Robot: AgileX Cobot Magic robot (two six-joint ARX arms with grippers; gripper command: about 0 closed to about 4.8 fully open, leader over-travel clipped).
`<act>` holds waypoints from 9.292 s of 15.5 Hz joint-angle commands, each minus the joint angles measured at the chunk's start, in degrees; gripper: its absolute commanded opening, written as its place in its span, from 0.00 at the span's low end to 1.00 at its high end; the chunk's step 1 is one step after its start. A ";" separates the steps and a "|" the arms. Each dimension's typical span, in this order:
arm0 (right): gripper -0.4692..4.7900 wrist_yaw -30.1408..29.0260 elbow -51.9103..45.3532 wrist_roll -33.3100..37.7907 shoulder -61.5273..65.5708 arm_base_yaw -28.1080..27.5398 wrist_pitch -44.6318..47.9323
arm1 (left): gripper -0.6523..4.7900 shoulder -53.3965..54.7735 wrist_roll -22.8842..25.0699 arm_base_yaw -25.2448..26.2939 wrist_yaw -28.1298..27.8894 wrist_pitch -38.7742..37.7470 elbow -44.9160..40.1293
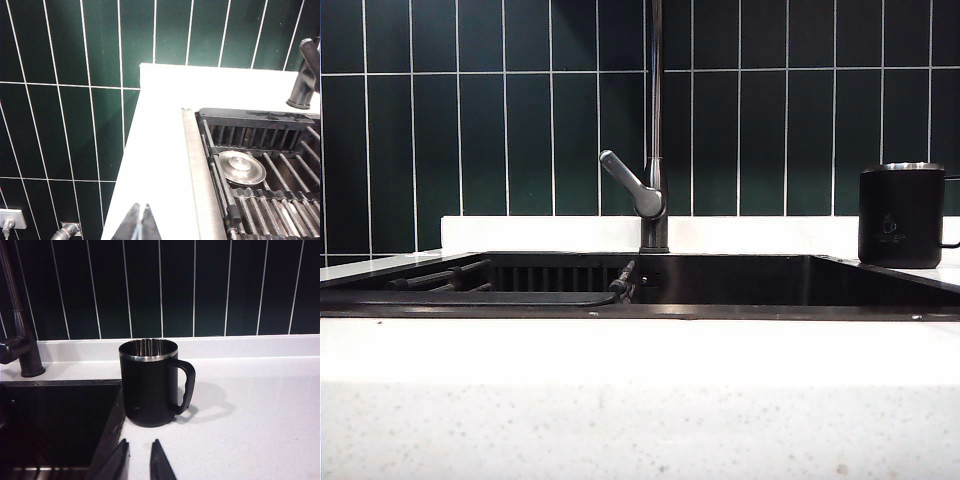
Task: Pick up the mug next to the sink, go to the faucet to get some water, pour the water into the sink, and finally put the mug back to its place.
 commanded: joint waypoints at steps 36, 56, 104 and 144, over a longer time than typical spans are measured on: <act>0.24 -18.01 32.76 0.17 28.35 0.02 3.48 | 0.17 31.39 -1.92 -0.07 24.44 13.29 29.94; 0.42 7.61 32.76 0.42 67.91 0.07 10.60 | 0.33 79.32 8.09 -2.97 31.12 26.82 43.78; 0.45 -6.91 47.78 -7.21 99.69 -9.97 32.44 | 0.33 87.97 14.29 -5.35 31.06 23.47 50.75; 0.09 -23.37 56.81 -1.60 91.12 9.01 24.33 | 0.34 104.85 15.06 -6.23 51.60 19.93 73.44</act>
